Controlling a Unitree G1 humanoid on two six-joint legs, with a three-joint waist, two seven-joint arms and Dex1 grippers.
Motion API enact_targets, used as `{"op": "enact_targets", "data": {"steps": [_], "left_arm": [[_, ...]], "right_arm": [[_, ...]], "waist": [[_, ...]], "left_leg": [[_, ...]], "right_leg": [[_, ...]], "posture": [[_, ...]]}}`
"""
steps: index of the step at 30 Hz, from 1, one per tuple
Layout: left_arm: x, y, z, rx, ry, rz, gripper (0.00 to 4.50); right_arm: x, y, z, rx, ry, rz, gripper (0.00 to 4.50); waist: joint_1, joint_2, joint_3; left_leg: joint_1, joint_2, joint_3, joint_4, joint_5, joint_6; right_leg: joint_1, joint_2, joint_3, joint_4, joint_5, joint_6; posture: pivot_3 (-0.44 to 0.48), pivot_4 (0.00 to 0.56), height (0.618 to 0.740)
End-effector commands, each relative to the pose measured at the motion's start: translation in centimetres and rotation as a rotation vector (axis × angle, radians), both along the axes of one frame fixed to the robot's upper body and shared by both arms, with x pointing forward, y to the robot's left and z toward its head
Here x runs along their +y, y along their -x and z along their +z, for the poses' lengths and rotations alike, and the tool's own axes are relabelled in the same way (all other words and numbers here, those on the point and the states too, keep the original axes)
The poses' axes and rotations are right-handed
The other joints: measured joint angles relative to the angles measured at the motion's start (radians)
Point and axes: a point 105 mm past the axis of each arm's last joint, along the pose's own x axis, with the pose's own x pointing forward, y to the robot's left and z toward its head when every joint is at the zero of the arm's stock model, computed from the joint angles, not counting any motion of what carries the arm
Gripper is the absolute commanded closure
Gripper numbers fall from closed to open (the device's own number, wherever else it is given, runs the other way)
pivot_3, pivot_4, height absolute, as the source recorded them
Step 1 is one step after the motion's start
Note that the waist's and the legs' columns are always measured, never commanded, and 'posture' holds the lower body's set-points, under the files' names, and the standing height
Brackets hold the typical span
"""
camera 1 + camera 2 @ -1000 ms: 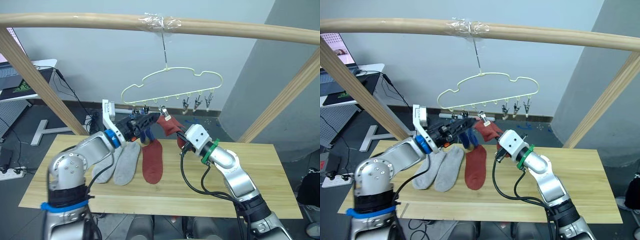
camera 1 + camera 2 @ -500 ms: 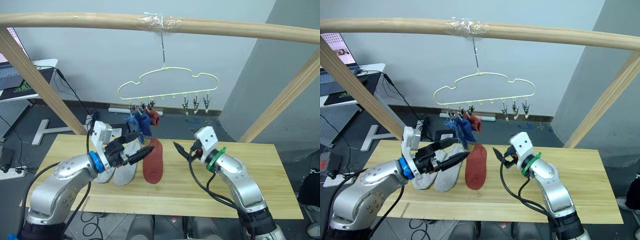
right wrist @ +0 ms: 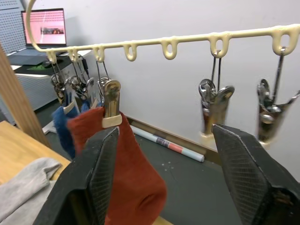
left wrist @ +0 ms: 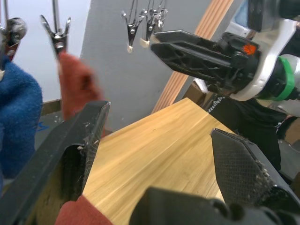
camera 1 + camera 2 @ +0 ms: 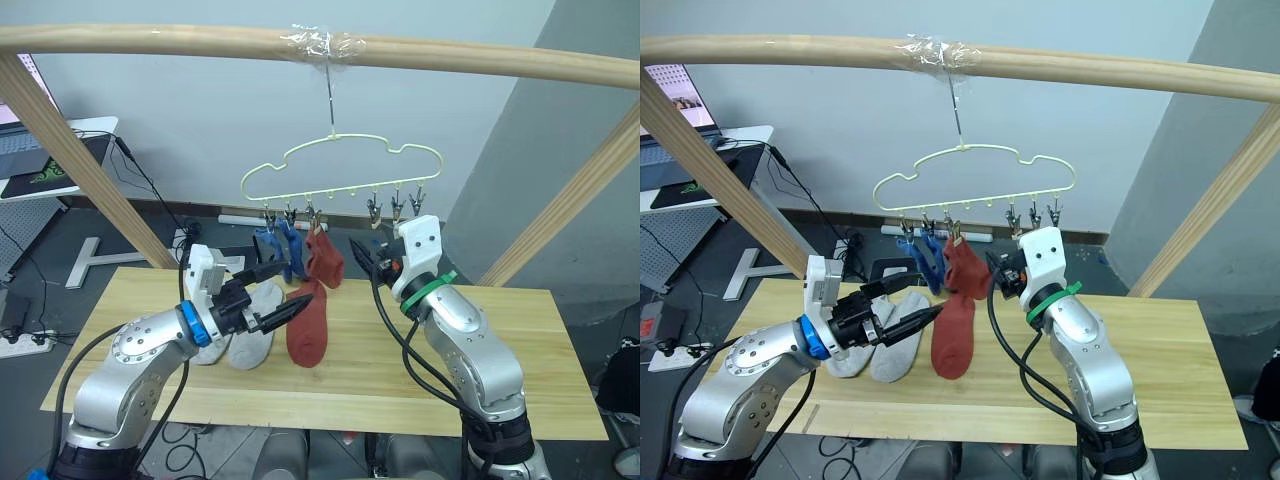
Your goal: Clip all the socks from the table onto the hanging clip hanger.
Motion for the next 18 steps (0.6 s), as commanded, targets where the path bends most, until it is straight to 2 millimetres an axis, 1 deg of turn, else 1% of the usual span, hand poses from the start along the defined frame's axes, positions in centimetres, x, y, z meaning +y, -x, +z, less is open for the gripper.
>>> {"op": "enact_targets", "data": {"steps": [1, 7, 10, 14, 18], "left_arm": [[-0.4, -0.1, 0.8, -0.041, 0.003, -0.014, 0.51], [-0.6, 0.0, 1.2, -0.048, 0.021, -0.011, 0.51], [-0.9, 0.4, 1.5, -0.043, 0.039, -0.033, 0.51], [-0.8, 0.1, 1.5, -0.049, 0.035, -0.021, 0.51], [-0.9, 0.2, 1.8, -0.052, 0.039, -0.027, 0.51]], "right_arm": [[-0.1, -0.3, 1.3, -0.048, -0.016, -0.019, 2.17], [-0.7, -1.4, 1.2, -0.02, -0.054, -0.078, 2.17], [-0.5, -2.2, 1.5, -0.012, -0.072, -0.098, 2.17], [-0.1, -2.9, 1.6, 0.006, -0.093, -0.111, 2.17], [0.2, -3.7, 2.0, 0.009, -0.104, -0.123, 2.17]], "waist": [[0.0, 0.0, 0.0], [-0.001, 0.0, 0.0], [-0.001, 0.0, 0.0], [-0.001, 0.0, 0.0], [-0.001, 0.001, 0.0]], "left_leg": [[0.0, 0.0, 0.0, 0.0, 0.0, 0.0], [0.0, 0.0, 0.0, 0.0, 0.0, 0.0], [0.0, 0.0, 0.0, 0.0, 0.0, 0.0], [0.0, 0.0, 0.0, 0.0, 0.0, 0.0], [0.0, 0.0, 0.0, 0.0, 0.0, 0.0]], "right_leg": [[0.0, 0.0, 0.0, 0.0, 0.0, 0.0], [0.0, 0.0, 0.0, 0.0, 0.0, 0.0], [0.0, 0.0, 0.0, 0.001, 0.0, 0.0], [0.0, 0.0, 0.0, 0.001, 0.0, 0.0], [0.0, 0.0, 0.0, 0.001, 0.0, 0.0]], "posture": [[0.128, 0.155, 0.74], [0.132, 0.16, 0.74], [0.132, 0.16, 0.74], [0.132, 0.16, 0.74], [0.138, 0.166, 0.74]]}}
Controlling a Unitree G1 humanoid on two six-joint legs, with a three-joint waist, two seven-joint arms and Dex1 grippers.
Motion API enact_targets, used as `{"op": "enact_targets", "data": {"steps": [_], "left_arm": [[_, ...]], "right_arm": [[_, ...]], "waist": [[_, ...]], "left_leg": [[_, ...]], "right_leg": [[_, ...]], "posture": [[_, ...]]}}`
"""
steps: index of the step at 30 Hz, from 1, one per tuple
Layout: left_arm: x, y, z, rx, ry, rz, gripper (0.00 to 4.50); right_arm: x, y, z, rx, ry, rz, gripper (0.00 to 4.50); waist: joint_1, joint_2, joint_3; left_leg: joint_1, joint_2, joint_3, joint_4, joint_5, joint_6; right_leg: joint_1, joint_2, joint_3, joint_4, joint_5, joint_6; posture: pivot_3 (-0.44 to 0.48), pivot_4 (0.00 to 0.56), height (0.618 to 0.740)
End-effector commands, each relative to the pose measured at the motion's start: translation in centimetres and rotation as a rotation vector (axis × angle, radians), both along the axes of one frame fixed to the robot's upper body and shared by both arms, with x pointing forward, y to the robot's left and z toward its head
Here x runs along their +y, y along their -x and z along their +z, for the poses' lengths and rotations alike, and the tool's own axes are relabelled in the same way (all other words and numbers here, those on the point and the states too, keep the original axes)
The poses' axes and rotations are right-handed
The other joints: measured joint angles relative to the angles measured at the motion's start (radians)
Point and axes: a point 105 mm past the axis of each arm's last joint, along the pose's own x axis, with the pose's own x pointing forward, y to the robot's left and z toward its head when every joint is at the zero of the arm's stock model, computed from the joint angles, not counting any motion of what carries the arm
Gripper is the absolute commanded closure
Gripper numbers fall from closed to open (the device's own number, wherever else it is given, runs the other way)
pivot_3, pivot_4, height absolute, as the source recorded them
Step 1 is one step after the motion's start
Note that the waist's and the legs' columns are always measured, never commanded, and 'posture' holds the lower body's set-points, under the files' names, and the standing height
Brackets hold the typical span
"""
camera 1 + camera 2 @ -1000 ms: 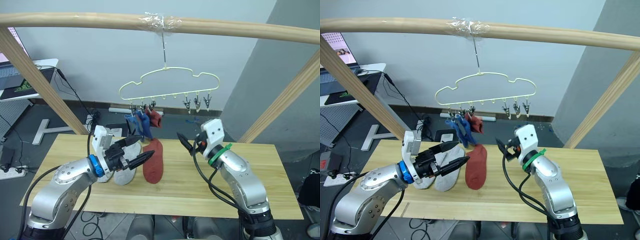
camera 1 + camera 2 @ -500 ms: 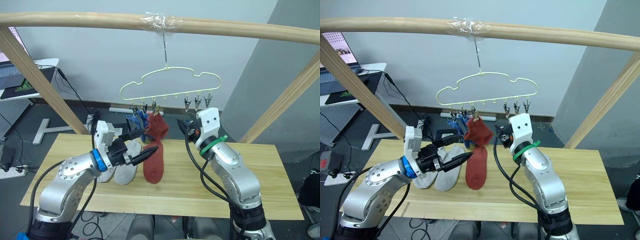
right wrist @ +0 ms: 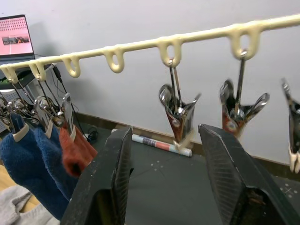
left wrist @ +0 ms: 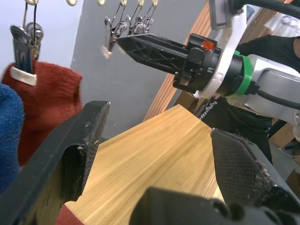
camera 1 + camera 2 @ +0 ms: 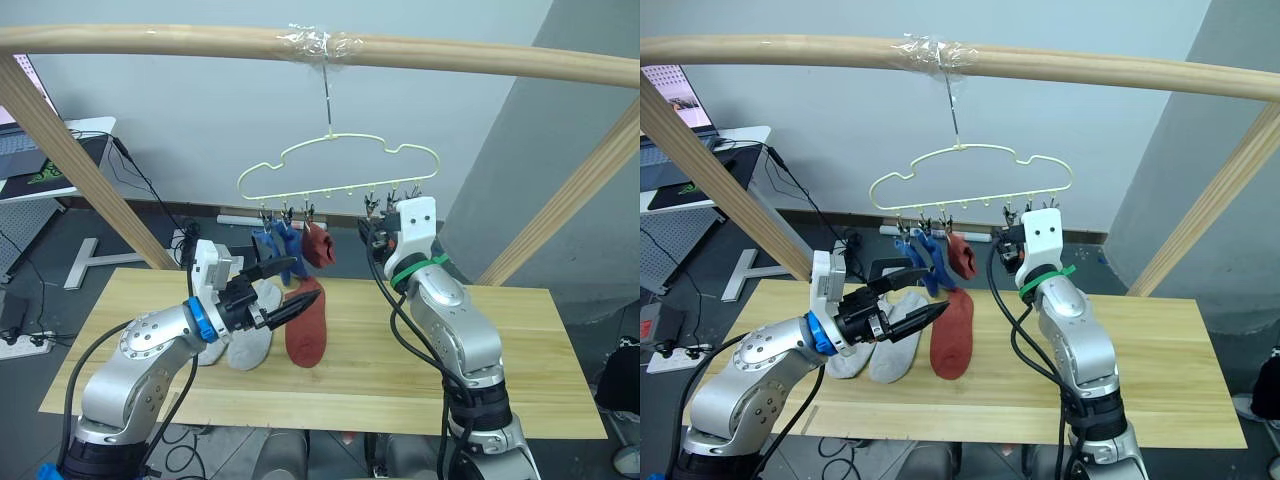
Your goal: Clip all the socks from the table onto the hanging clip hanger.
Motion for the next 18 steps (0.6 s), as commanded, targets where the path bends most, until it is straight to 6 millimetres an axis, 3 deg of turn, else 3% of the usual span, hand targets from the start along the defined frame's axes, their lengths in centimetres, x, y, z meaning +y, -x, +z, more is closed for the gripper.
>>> {"op": "enact_targets", "data": {"steps": [1, 10, 18], "left_arm": [[-0.4, 0.4, 1.3, -0.05, 0.013, -0.02, 0.51], [-0.5, 0.6, 1.9, -0.067, 0.022, -0.031, 0.51], [-0.6, 1.1, 1.8, -0.06, 0.027, -0.029, 0.51]], "right_arm": [[0.3, -0.5, 1.6, -0.042, -0.035, -0.005, 2.17], [2.7, -0.8, 3.4, -0.075, -0.075, 0.07, 2.17], [3.5, -0.5, 3.0, -0.05, -0.088, 0.092, 2.17]], "waist": [[0.0, 0.0, 0.0], [0.0, 0.001, 0.001], [0.0, 0.002, 0.001]], "left_leg": [[0.0, 0.0, 0.0, 0.0, 0.0, 0.0], [0.0, 0.0, 0.0, 0.0, 0.0, 0.0], [0.0, 0.0, 0.0, 0.0, 0.0, 0.0]], "right_leg": [[0.0, 0.0, 0.0, 0.0, 0.0, 0.0], [0.0, 0.0, 0.0, 0.0, 0.0, 0.0], [0.0, 0.0, 0.0, 0.0, 0.0, 0.0]], "posture": [[0.138, 0.166, 0.74], [0.15, 0.176, 0.74], [0.155, 0.182, 0.74]]}}
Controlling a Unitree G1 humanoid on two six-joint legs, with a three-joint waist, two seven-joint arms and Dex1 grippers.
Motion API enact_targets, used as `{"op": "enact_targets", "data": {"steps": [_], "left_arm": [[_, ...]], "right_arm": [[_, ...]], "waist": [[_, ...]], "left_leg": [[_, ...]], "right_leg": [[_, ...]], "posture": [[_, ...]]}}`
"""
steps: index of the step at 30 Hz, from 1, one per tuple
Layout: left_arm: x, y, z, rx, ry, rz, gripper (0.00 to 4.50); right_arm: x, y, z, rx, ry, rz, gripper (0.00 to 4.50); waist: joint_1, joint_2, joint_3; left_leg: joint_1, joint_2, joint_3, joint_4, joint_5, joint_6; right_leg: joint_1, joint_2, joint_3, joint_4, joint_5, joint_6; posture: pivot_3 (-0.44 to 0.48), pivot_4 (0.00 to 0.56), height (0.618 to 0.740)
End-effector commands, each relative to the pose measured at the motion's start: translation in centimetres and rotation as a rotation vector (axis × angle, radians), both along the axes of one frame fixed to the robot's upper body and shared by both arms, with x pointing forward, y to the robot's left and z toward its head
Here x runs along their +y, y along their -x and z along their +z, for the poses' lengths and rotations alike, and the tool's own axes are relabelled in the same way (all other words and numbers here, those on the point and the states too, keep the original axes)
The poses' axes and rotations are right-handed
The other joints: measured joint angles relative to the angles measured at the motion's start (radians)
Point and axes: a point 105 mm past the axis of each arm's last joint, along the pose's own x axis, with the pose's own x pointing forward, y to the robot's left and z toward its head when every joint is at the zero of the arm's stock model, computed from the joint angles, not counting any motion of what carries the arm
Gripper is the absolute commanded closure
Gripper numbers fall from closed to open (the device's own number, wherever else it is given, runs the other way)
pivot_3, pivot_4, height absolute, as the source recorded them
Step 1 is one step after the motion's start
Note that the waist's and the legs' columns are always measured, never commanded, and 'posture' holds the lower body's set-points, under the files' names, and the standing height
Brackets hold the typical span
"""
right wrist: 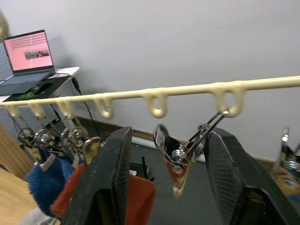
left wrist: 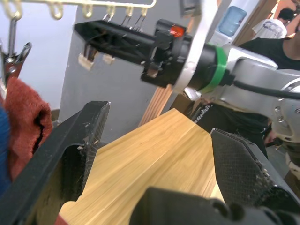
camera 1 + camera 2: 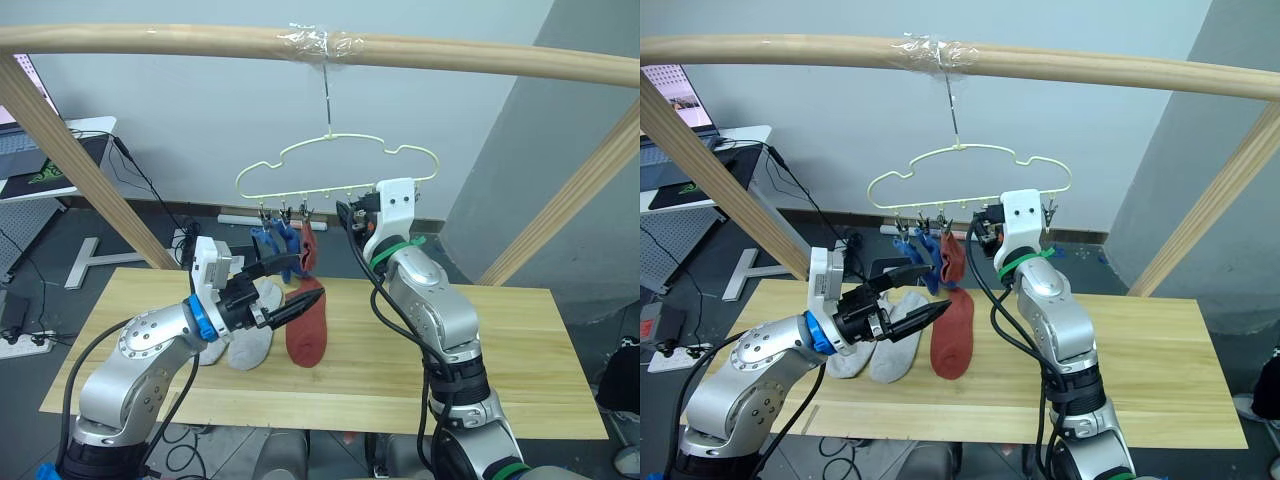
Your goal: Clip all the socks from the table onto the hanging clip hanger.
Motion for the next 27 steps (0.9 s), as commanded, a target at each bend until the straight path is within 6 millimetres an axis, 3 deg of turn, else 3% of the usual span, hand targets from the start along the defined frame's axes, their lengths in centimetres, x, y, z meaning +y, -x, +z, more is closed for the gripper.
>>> {"op": "enact_targets", "data": {"steps": [1, 17, 27], "left_arm": [[-0.2, 0.5, 1.0, -0.042, 0.012, -0.003, 0.51], [-0.4, 0.5, 2.6, -0.094, 0.087, 0.01, 0.51], [0.5, -0.4, 3.7, -0.162, 0.122, 0.112, 0.51]], "right_arm": [[0.2, 0.3, 1.2, -0.041, -0.029, 0.008, 2.17], [0.0, -0.1, 1.3, -0.035, -0.042, -0.01, 2.17], [0.2, -0.2, 1.3, -0.038, -0.046, -0.005, 2.17]], "waist": [[0.0, 0.001, 0.0], [0.0, 0.003, 0.002], [0.0, 0.003, 0.003]], "left_leg": [[0.0, 0.0, 0.0, 0.0, 0.0, 0.0], [0.0, 0.0, 0.0, 0.0, 0.0, 0.0], [0.0, 0.0, 0.0, -0.001, 0.0, 0.0]], "right_leg": [[0.0, 0.0, 0.0, 0.0, 0.0, 0.0], [0.0, 0.0, 0.0, 0.0, 0.0, 0.0], [0.0, 0.0, 0.0, -0.001, 0.0, 0.0]], "posture": [[0.155, 0.182, 0.74], [0.157, 0.184, 0.74], [0.158, 0.183, 0.74]]}}
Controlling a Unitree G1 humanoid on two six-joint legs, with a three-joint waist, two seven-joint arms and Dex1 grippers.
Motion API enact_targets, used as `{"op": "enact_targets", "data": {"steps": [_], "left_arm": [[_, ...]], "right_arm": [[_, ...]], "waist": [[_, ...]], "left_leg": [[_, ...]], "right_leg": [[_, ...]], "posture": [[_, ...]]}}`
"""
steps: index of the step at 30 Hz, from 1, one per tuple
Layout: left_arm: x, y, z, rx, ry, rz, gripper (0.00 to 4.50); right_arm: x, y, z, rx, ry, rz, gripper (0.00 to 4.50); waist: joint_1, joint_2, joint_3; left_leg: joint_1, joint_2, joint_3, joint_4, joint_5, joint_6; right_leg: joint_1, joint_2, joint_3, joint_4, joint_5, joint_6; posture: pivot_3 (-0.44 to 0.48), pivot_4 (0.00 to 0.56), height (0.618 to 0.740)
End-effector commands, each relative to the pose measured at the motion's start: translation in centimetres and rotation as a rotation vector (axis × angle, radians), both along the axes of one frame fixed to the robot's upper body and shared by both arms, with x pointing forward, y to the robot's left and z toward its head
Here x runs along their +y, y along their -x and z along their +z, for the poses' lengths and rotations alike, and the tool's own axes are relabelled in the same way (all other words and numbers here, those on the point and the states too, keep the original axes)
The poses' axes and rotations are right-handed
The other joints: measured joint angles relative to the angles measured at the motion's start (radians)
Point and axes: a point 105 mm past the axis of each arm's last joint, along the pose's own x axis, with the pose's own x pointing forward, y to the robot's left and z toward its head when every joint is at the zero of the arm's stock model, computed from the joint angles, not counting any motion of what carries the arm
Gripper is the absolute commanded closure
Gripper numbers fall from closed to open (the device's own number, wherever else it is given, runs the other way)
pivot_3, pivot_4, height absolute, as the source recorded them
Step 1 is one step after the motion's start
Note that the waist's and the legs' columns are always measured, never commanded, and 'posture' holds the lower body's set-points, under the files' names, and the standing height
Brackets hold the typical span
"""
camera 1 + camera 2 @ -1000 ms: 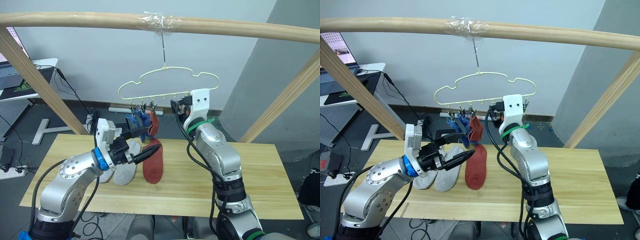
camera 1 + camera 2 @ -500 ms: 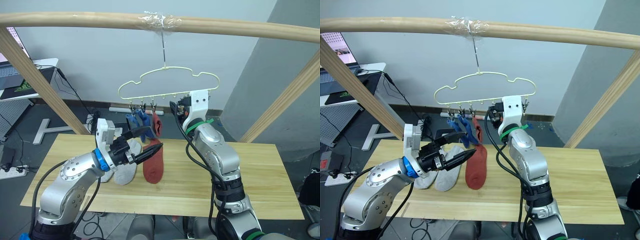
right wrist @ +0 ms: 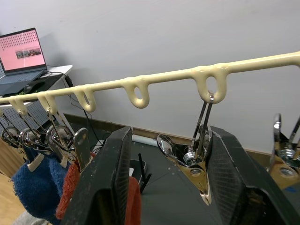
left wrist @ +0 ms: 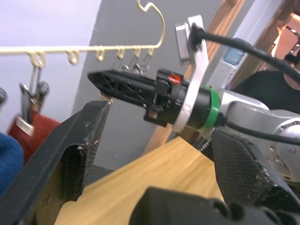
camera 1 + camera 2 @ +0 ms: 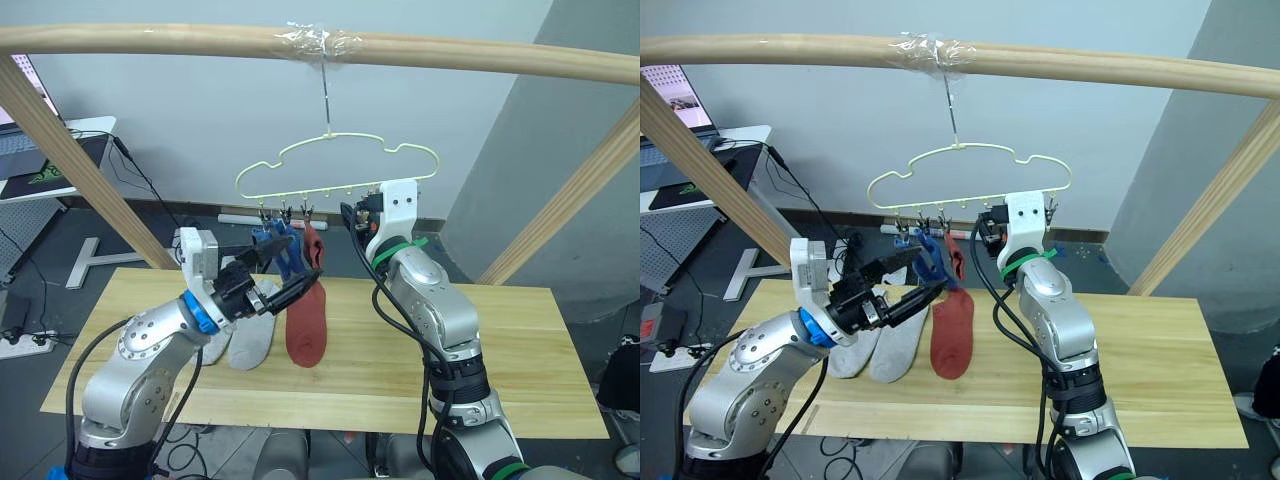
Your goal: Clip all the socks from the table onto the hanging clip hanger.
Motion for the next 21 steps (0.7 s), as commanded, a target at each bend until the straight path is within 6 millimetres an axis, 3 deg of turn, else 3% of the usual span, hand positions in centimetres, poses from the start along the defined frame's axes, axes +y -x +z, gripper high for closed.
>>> {"op": "enact_targets", "data": {"steps": [1, 12, 15, 18, 21], "left_arm": [[0.3, 0.13, 1.53, -0.077, 0.013, 0.027, 0.51], [0.81, -0.39, 1.98, -0.103, 0.038, 0.082, 0.51], [0.6, -0.31, 1.93, -0.104, 0.035, 0.073, 0.51], [0.48, -0.18, 1.81, -0.1, 0.033, 0.067, 0.51], [0.41, -0.07, 1.73, -0.099, 0.029, 0.064, 0.51]], "right_arm": [[0.83, 0.29, 1.77, -0.057, -0.039, 0.026, 2.17], [1.15, 0.33, 1.92, -0.06, -0.046, 0.037, 2.17], [0.92, 0.19, 1.98, -0.063, -0.049, 0.023, 2.72], [0.81, 0.13, 2.04, -0.067, -0.048, 0.019, 3.78], [0.66, 0.04, 2.06, -0.067, -0.05, 0.012, 4.45]], "waist": [[0.0, 0.0, 0.0], [0.0, 0.0, 0.0], [0.0, 0.0, 0.0], [0.0, 0.0, 0.0], [0.0, 0.0, 0.0]], "left_leg": [[0.0, 0.0, 0.0, 0.0, 0.0, 0.0], [0.0, 0.0, 0.0, 0.0, 0.0, 0.0], [0.0, 0.0, 0.0, 0.0, 0.0, 0.0], [0.0, 0.0, 0.0, 0.0, 0.0, 0.0], [0.0, 0.0, 0.0, 0.0, 0.0, 0.0]], "right_leg": [[0.0, 0.0, 0.0, 0.0, 0.0, 0.0], [0.0, 0.0, 0.0, 0.0, 0.0, 0.0], [0.0, 0.0, 0.0, 0.0, 0.0, 0.0], [0.0, 0.0, 0.0, 0.0, 0.0, 0.0], [0.0, 0.0, 0.0, 0.0, 0.0, 0.0]], "posture": [[0.158, 0.183, 0.74], [0.165, 0.178, 0.74], [0.164, 0.168, 0.74], [0.164, 0.168, 0.74], [0.164, 0.168, 0.74]]}}
